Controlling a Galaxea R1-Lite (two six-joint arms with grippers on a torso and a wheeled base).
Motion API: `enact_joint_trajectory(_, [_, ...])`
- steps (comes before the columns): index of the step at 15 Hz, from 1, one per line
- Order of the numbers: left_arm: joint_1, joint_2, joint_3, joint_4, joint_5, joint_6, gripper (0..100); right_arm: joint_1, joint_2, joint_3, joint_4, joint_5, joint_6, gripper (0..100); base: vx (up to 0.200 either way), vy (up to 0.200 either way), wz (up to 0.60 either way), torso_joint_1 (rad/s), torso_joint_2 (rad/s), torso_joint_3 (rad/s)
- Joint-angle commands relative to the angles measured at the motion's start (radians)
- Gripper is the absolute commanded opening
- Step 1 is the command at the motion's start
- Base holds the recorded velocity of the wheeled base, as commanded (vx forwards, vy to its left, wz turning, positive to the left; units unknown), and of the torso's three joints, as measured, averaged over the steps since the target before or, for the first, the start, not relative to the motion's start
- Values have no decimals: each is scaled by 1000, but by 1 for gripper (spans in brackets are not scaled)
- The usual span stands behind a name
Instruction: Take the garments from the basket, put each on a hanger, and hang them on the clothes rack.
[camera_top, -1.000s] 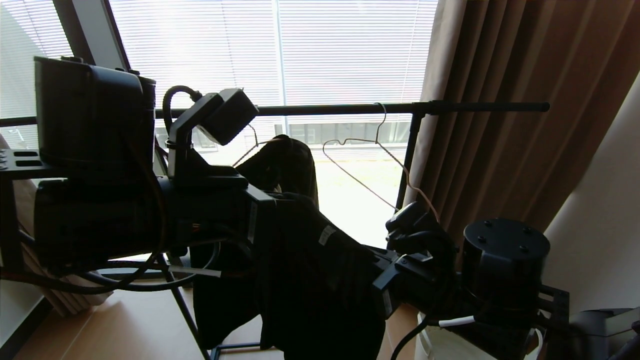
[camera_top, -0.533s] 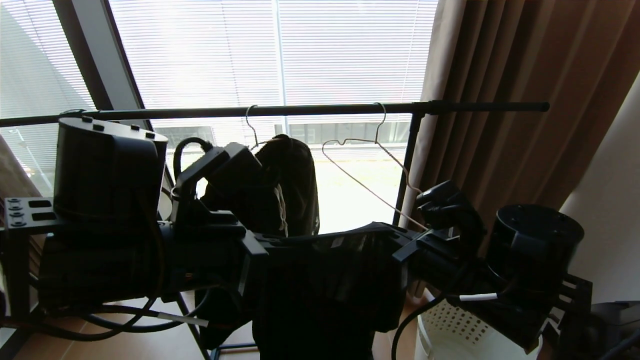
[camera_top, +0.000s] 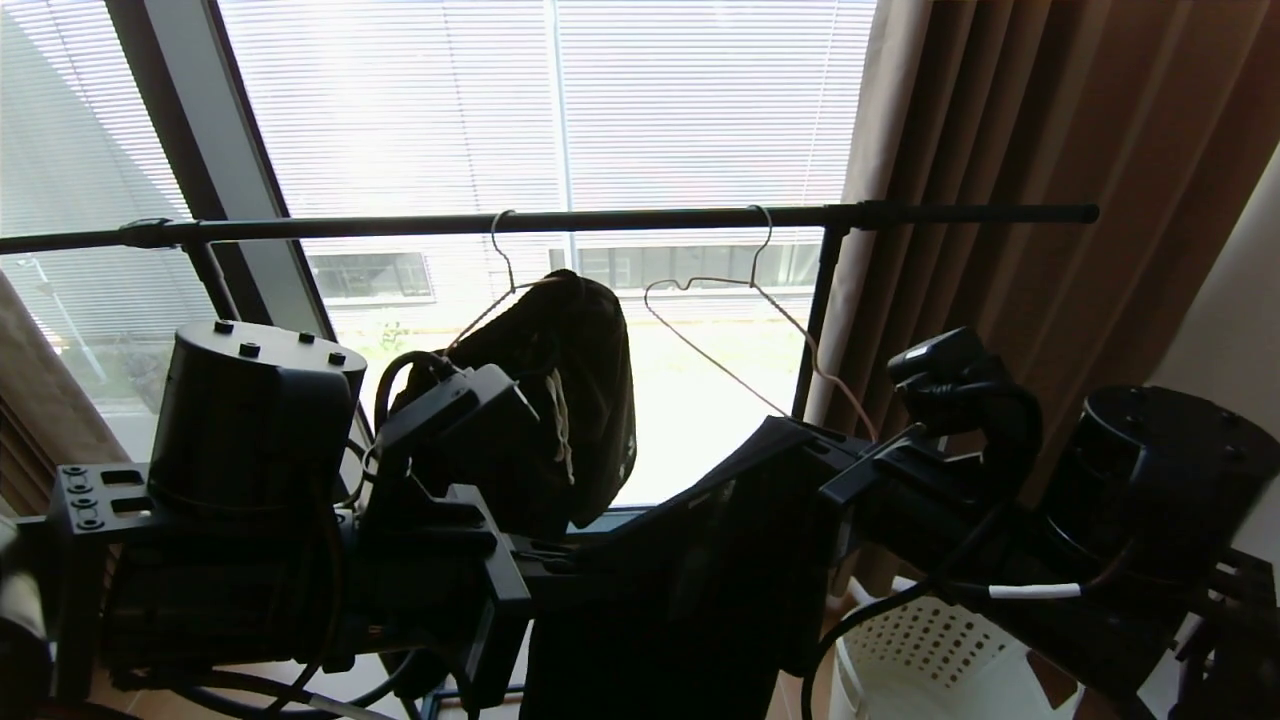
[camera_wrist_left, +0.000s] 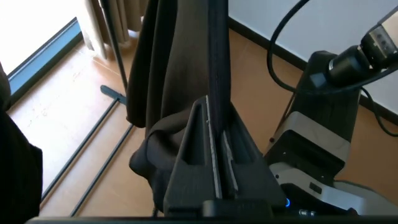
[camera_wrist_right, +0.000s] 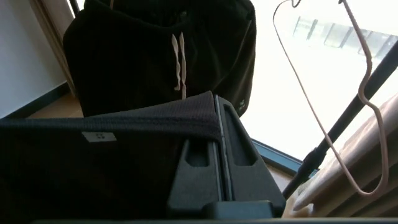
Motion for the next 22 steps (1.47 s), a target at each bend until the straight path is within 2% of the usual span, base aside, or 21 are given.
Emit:
enact_joint_trajectory(1, [0, 0, 40, -33, 0, 6, 100, 0, -33, 2, 6, 0, 0, 0, 0, 0, 0, 0, 0, 0])
enact_joint_trajectory(3, [-3, -18, 78, -74, -2, 14, 100, 0, -44, 2, 13, -4, 0, 0, 0, 0, 0, 0, 0, 0])
enact_joint_trajectory(4, [-7, -27, 93, -80, 0, 21, 100, 0, -50, 0, 30, -30, -2, 0, 0, 0, 0, 0, 0, 0])
enact_joint_trajectory(7, [2, -36, 95, -82, 9, 24, 100, -10, -165, 57, 113, -55, -5, 0, 0, 0, 0, 0, 0, 0])
enact_joint_trajectory(9, [36, -23, 77, -93, 14, 26, 100, -79, -243, 69, 237, -53, -8, 0, 0, 0, 0, 0, 0, 0])
enact_joint_trajectory(10, [45, -10, 72, -100, 14, 26, 100, -96, -251, 68, 268, -50, -8, 0, 0, 0, 0, 0, 0, 0])
enact_joint_trajectory(11, [66, 22, 63, -131, 32, 26, 100, -150, -243, 62, 306, -49, -14, 0, 0, 0, 0, 0, 0, 0])
enact_joint_trajectory(14, [69, 79, 57, -194, 121, 21, 100, -225, -212, 60, 312, -46, -88, 0, 0, 0, 0, 0, 0, 0])
enact_joint_trajectory(22, [73, 129, 38, -214, 122, 20, 100, -250, -182, 60, 312, -46, -94, 0, 175, -175, 0, 1, -1, 4])
